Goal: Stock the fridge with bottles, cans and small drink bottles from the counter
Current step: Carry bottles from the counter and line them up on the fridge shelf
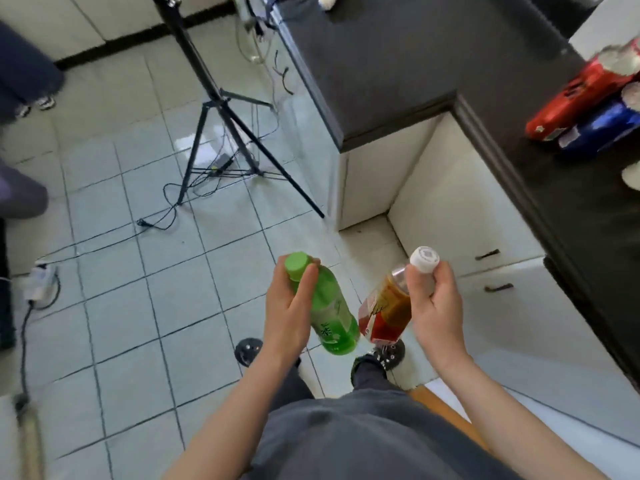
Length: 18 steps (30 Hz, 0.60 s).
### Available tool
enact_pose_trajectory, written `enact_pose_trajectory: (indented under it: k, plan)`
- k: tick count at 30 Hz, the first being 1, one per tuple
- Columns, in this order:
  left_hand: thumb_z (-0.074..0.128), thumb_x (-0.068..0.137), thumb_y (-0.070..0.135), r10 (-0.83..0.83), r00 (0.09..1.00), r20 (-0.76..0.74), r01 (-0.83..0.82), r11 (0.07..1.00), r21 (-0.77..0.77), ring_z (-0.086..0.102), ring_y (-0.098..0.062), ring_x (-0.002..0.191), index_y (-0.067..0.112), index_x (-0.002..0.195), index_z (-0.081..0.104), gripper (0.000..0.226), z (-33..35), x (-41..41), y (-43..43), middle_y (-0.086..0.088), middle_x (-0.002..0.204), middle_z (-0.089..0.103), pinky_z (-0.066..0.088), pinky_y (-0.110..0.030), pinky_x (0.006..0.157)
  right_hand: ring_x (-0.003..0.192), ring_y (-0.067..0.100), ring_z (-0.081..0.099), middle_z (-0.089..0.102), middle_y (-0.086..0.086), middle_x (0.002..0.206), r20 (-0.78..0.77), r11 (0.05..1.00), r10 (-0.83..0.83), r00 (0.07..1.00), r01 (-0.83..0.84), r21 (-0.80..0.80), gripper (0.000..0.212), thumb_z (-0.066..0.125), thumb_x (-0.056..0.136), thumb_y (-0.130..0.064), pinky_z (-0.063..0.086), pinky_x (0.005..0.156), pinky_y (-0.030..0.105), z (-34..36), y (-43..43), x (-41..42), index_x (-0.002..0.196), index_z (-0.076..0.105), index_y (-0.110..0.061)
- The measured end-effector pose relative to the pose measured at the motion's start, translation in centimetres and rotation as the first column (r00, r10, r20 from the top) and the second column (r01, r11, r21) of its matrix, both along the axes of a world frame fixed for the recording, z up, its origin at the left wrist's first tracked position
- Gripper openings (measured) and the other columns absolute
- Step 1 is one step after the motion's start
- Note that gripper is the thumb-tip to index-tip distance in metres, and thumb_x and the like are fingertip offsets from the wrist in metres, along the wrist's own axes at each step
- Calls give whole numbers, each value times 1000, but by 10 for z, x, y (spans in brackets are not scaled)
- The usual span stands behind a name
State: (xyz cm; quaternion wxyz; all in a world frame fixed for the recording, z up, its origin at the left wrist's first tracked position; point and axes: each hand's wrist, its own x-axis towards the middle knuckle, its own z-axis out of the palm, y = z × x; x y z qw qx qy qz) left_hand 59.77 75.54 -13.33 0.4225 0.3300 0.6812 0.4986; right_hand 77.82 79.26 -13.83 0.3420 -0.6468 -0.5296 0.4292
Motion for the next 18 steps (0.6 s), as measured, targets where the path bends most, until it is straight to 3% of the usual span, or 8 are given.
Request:
enact_pose_trajectory:
  k: [5, 7, 10, 13, 18]
  plan:
    - [49, 78, 58, 198, 980, -8, -198, 979, 47, 59, 4, 81, 24, 96, 60, 39, 10, -121, -50, 21, 89, 64, 46, -9, 68, 91, 21, 57, 59, 1, 95, -48, 975, 221, 974, -220, 29, 42, 43, 90, -57, 48, 80, 42, 12, -12, -128, 107, 52, -20]
    - [49, 76, 60, 297, 955, -19, -295, 952, 79, 58, 4, 80, 23, 96, 59, 44, 17, -174, -78, 21, 87, 63, 46, -10, 68, 93, 20, 59, 60, 1, 97, -75, 950, 311, 947, -309, 43, 44, 42, 86, -56, 49, 79, 36, 17, -21, -183, 110, 51, -20]
    - [50, 77, 60, 446, 893, -58, -434, 889, 143, 57, 4, 79, 22, 97, 59, 44, 30, -252, -124, 22, 86, 63, 46, -11, 68, 88, 15, 58, 59, -2, 93, -145, 914, 406, 902, -401, 67, 32, 45, 90, -55, 49, 76, 34, 21, -36, -270, 101, 52, -26]
    - [51, 79, 58, 610, 787, -92, -585, 785, 201, 57, 4, 79, 23, 97, 59, 39, 42, -319, -175, 22, 86, 62, 46, -11, 67, 78, 8, 55, 57, -7, 85, -166, 838, 545, 822, -528, 137, 25, 47, 89, -54, 43, 67, 24, 30, -55, -353, 89, 48, -30]
    - [51, 81, 56, 848, 528, -37, -816, 519, 254, 57, 3, 81, 30, 95, 58, 31, 50, -393, -260, 20, 88, 64, 46, -12, 69, 83, 14, 57, 58, -5, 89, -166, 637, 771, 615, -738, 222, 23, 48, 88, -57, 49, 72, 31, 53, -88, -473, 91, 50, -34]
